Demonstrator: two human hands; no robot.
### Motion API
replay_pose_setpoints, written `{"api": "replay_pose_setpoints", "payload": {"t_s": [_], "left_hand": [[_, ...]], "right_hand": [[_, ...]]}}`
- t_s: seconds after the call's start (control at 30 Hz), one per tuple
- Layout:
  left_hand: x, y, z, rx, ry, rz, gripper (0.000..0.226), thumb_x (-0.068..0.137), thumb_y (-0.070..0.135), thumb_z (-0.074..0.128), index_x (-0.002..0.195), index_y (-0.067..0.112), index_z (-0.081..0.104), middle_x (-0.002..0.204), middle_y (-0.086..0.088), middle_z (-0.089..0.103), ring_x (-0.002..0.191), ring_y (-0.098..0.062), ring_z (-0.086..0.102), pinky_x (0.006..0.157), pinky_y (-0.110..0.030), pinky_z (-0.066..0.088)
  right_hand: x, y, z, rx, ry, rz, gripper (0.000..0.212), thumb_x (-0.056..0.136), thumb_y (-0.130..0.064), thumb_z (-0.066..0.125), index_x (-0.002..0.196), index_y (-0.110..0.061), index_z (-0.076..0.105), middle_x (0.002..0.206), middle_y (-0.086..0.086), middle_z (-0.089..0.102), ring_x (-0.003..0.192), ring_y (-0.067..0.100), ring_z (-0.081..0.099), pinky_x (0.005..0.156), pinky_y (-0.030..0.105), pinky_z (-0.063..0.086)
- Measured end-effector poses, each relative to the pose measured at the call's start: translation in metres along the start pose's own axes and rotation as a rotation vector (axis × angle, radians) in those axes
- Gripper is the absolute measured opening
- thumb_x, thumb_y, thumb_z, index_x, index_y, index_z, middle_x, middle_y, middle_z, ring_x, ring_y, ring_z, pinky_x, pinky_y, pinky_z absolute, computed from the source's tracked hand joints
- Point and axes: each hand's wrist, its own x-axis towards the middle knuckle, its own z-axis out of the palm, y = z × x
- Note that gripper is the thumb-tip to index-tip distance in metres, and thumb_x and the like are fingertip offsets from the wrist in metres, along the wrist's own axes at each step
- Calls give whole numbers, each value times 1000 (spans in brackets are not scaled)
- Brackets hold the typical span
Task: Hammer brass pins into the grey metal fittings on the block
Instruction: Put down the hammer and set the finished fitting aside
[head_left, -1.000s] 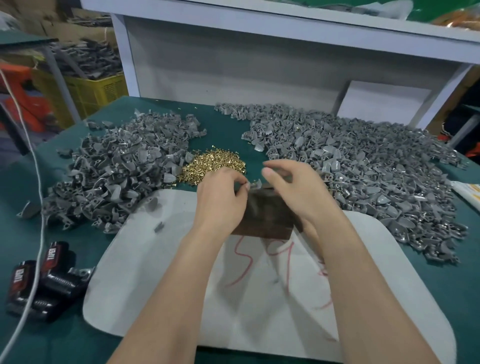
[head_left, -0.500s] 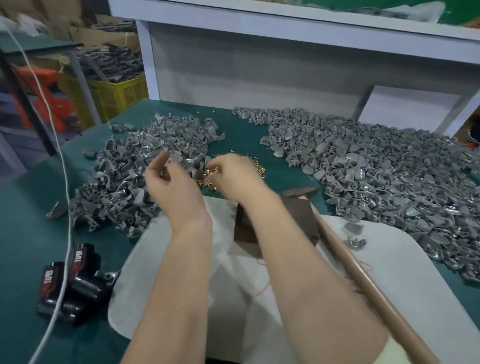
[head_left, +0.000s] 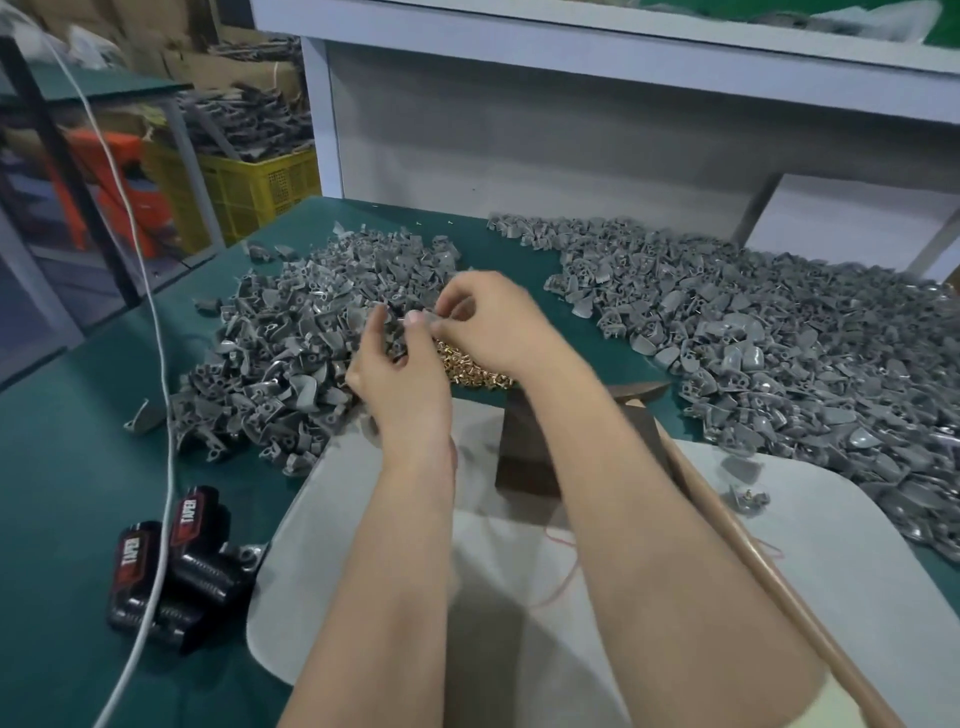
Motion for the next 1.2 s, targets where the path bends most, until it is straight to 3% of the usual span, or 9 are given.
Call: {"api": "replay_pose_setpoints", "payload": {"t_s": [0.07, 0.17, 0.27, 0.37, 0.67, 0.8, 0.87, 1.03, 1.2], "left_hand": [[-5, -1, 4, -9, -129, 21, 13, 96, 31, 54, 104, 25, 63, 99, 7, 64, 82, -3, 59, 84, -25, 45], [-10, -3, 8, 32, -244, 94, 19, 95, 17, 56, 79, 22, 65, 64, 13, 64, 60, 3, 59, 65, -16, 48], [-10, -6, 9, 28, -268, 90, 13, 91, 6, 60, 88, 17, 64, 84, 3, 68, 80, -7, 65, 74, -17, 50], [-8, -9, 9, 28, -211, 77, 13, 90, 6, 62, 101, 12, 62, 99, -5, 67, 94, -14, 64, 84, -21, 49], [-4, -14, 11, 18, -155, 93, 13, 88, 7, 65, 100, 10, 66, 88, 5, 66, 76, 2, 61, 62, -5, 45], [-7, -12, 11, 23, -147, 95, 10, 87, 7, 65, 97, 10, 66, 84, 7, 65, 67, 8, 60, 58, -3, 43], [-10, -10, 11, 19, -167, 114, 11, 87, 4, 64, 87, 15, 65, 81, 5, 64, 62, 9, 60, 58, -5, 43], [-12, -10, 10, 122, -266, 188, 21, 89, 5, 61, 80, 24, 65, 81, 6, 65, 75, -1, 60, 81, -24, 51], [-19, -14, 17, 254, -374, 256, 16, 88, 11, 65, 83, 25, 67, 83, 11, 67, 75, -1, 59, 76, -16, 46]], "right_hand": [[-14, 5, -20, 53, -33, -57, 10, 82, -22, 70, 79, -24, 60, 78, -8, 61, 74, 10, 58, 68, 22, 48], [-33, 18, -36, 138, -28, -62, 17, 80, -7, 66, 83, -23, 61, 82, -3, 63, 72, 11, 59, 74, 30, 52], [-37, 37, -36, 316, 47, 88, 20, 84, -2, 60, 96, -17, 63, 96, 6, 67, 84, 17, 65, 82, 31, 55], [-19, 56, -18, -158, 82, 269, 17, 85, -14, 62, 99, -13, 70, 105, 6, 69, 99, 22, 63, 88, 30, 49], [32, 56, 20, -437, -264, 444, 40, 82, -22, 65, 121, -17, 58, 127, 4, 55, 111, 25, 56, 82, 28, 43], [42, 61, 25, -441, -339, 439, 40, 86, -18, 60, 125, -14, 55, 133, 4, 51, 115, 25, 53, 95, 28, 44], [38, 62, 24, -416, -300, 468, 32, 88, -17, 58, 119, -11, 55, 130, 8, 52, 109, 26, 53, 90, 28, 43], [15, 59, -1, -220, 101, 377, 10, 85, -9, 55, 87, -3, 62, 94, 17, 65, 99, 32, 62, 70, 28, 44], [-20, 57, -45, 148, 220, 308, 28, 84, -5, 49, 69, -27, 58, 89, 6, 66, 90, 25, 64, 89, 43, 51]]}}
